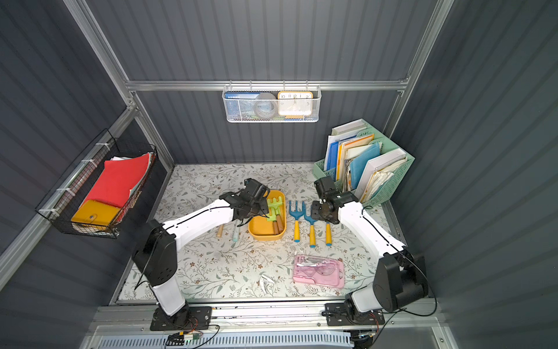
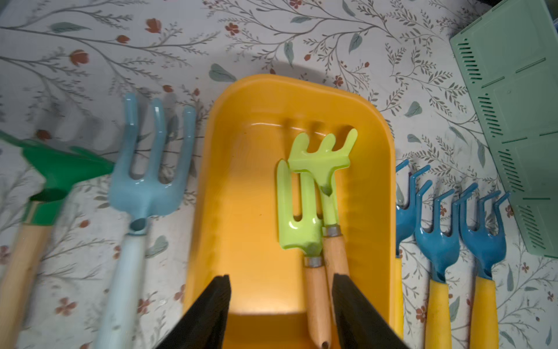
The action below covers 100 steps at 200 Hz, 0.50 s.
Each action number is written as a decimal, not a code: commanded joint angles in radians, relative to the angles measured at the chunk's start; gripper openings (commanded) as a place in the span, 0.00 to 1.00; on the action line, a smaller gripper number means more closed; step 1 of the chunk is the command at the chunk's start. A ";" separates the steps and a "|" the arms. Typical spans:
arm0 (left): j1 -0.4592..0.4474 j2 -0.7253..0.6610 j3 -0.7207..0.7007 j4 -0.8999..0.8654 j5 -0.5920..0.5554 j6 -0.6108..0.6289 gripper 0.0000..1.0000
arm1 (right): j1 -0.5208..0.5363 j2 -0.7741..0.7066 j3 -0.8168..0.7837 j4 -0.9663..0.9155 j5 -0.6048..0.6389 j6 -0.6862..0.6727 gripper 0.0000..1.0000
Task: Take the hand rake out of the storage box
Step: Place the rake at the center of the board.
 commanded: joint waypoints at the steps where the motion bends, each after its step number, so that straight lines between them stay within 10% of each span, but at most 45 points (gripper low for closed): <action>1: -0.035 0.081 0.079 0.007 0.010 -0.070 0.57 | 0.011 -0.047 -0.047 0.026 0.023 0.075 0.44; 100: -0.055 0.243 0.131 0.006 0.039 -0.110 0.46 | 0.018 -0.101 -0.101 0.053 -0.015 0.072 0.45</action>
